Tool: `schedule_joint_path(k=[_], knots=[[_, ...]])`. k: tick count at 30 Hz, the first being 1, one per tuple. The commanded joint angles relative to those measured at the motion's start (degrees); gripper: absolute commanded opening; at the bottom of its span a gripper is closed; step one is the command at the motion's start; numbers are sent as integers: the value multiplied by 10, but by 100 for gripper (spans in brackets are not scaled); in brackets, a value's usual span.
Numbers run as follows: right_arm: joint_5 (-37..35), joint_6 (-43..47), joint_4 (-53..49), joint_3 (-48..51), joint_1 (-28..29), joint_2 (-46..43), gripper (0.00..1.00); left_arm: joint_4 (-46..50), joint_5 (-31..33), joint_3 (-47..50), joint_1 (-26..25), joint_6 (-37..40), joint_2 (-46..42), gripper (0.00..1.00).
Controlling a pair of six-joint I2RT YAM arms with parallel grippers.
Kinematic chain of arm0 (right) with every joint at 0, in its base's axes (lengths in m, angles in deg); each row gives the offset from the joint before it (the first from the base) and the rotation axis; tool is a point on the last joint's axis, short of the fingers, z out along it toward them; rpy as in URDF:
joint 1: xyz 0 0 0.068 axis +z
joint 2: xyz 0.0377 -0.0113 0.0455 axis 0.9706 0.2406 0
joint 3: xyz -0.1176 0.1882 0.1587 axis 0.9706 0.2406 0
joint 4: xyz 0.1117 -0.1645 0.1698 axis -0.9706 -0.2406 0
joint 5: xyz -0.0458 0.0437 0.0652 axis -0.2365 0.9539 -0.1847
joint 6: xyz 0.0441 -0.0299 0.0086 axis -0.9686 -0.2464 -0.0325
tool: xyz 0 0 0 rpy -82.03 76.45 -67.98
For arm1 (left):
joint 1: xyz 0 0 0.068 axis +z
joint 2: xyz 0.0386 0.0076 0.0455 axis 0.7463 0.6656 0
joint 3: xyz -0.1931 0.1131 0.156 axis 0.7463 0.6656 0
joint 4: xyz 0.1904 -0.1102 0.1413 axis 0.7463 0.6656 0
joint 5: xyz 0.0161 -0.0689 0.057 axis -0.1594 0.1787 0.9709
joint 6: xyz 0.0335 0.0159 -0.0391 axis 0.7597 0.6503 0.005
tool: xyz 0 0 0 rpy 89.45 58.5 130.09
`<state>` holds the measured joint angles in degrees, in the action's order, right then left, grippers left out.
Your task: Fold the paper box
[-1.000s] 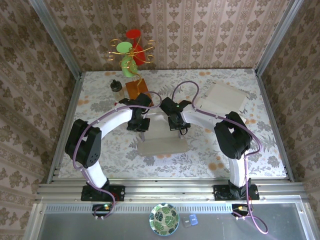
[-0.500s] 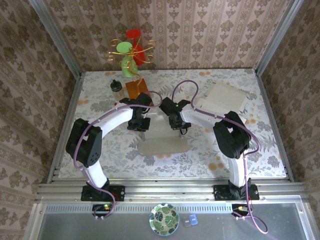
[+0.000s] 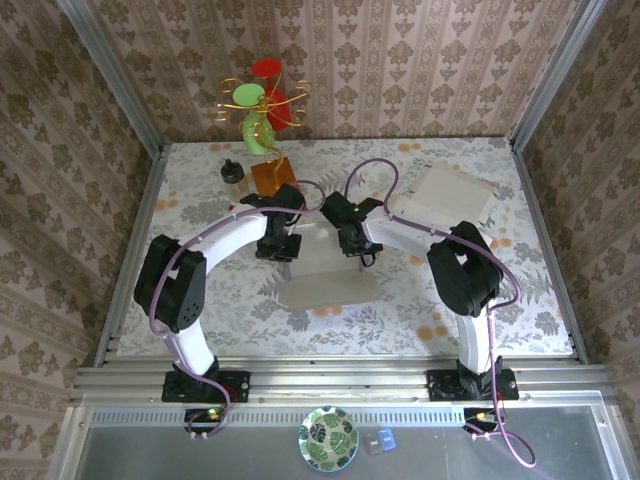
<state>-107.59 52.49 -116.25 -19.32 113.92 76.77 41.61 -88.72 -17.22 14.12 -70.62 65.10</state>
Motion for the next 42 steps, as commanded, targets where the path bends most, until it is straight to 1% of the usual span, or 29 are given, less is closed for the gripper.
schedule_joint_path(k=[1, 7, 13, 19, 22, 31, 37, 42], knots=[[-10, 4, 23, -2, -9, -7, 29, 26, 21, -10, -2, 15, 16, 0], [-1, 8, 46, 6, -12, -22, 33, 25, 20, -13, -2, 18, 23, 0], [3, 7, 43, 8, -15, -10, 32, 25, 21, -17, -2, 19, 27, 0], [-31, 1, 22, 3, -14, 6, 25, 27, 22, -18, -2, 20, 27, 0], [-53, -2, 3, -2, -14, 11, 19, 27, 23, -17, -2, 20, 27, 0], [-79, -11, -42, -16, -13, 27, 15, 27, 20, -19, -2, 19, 28, 0], [-95, -19, -69, -32, -6, 38, 10, 27, 20, -23, -2, 18, 29, 0], [-87, -19, -62, -29, -2, 34, 0, 26, 20, -21, -2, 16, 29, 0]])
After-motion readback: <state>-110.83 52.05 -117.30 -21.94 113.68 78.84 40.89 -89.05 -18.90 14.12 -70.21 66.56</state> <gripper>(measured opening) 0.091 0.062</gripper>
